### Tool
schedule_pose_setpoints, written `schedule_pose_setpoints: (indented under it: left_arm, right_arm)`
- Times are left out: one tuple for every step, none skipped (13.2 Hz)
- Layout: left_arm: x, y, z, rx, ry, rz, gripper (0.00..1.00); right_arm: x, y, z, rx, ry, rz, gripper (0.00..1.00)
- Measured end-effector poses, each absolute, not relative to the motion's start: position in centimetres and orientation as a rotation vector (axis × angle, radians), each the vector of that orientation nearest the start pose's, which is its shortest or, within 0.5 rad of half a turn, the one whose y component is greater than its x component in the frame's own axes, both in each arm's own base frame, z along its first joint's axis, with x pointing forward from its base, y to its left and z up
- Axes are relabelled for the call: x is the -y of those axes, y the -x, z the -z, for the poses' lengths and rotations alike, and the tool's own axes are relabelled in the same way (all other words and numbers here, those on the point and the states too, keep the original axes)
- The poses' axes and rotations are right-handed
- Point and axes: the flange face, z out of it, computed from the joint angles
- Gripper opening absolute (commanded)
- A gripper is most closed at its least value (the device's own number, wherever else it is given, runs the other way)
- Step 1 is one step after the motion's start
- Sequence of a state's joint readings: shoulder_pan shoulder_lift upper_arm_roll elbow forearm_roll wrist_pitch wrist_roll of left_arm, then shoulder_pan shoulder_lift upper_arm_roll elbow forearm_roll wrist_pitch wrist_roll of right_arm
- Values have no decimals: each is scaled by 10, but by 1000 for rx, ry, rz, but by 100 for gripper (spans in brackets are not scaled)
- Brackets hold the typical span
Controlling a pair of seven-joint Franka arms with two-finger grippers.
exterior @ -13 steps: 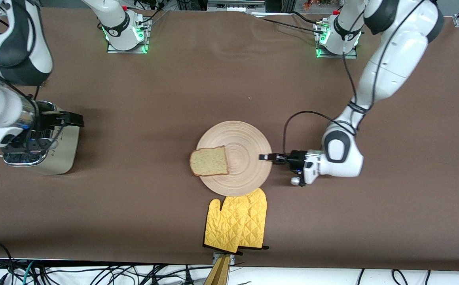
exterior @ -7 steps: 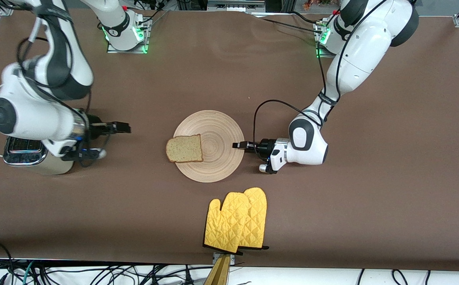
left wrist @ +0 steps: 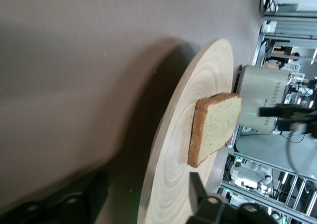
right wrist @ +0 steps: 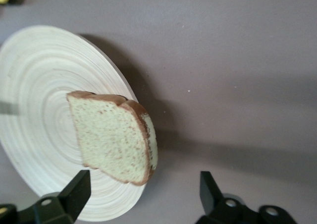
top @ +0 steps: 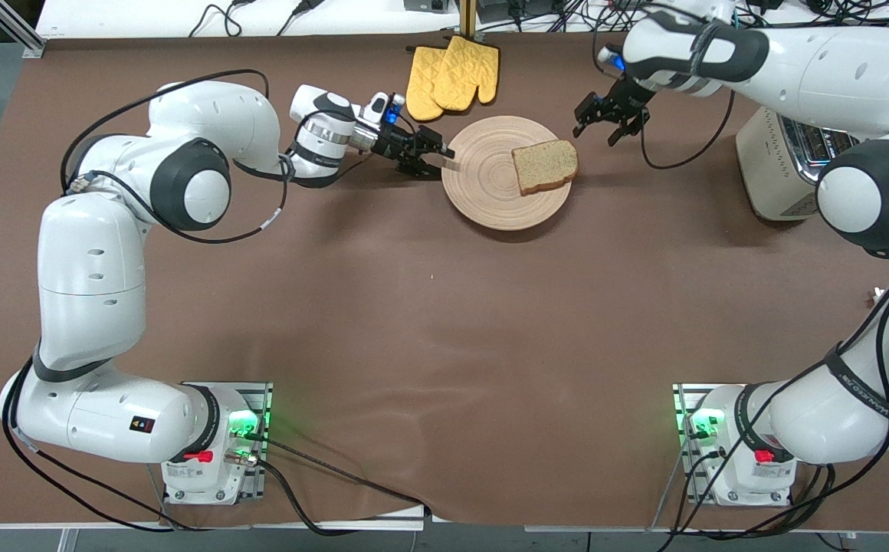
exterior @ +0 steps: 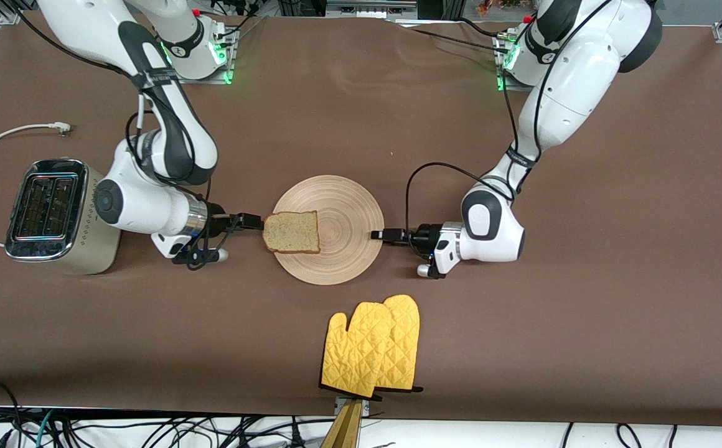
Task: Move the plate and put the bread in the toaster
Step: 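Hold the bread with the right gripper while the left gripper releases and withdraws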
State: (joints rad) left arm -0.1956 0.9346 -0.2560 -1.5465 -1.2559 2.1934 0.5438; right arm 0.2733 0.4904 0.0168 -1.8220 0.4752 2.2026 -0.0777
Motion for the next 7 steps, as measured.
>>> schedule_pose_setpoints:
  left_arm:
    - [294, -619, -115, -88, -2038, 225, 100]
    - [272, -626, -121, -118, -2041, 203, 100]
    - [245, -633, -130, -152, -2043, 177, 100]
    - [215, -637, -145, -176, -2051, 147, 100]
    - [184, -639, -164, -176, -2078, 118, 100]
    - [155, -639, -185, -157, -2116, 89, 100]
    - [127, -637, -207, -123, -2156, 69, 100]
  right_arm:
    - [-198, -605, -250, 124, 2770, -207, 56]
    - [-199, -603, -241, 138, 2755, -209, 50]
    - [-200, -603, -235, 136, 2726, -209, 50]
    - [-201, -602, -230, 147, 2700, -208, 50]
    - [-202, -601, -225, 163, 2688, -210, 49]
    - [-201, -601, -221, 179, 2684, -207, 43]
    - [-200, -602, -217, 184, 2688, -195, 33]
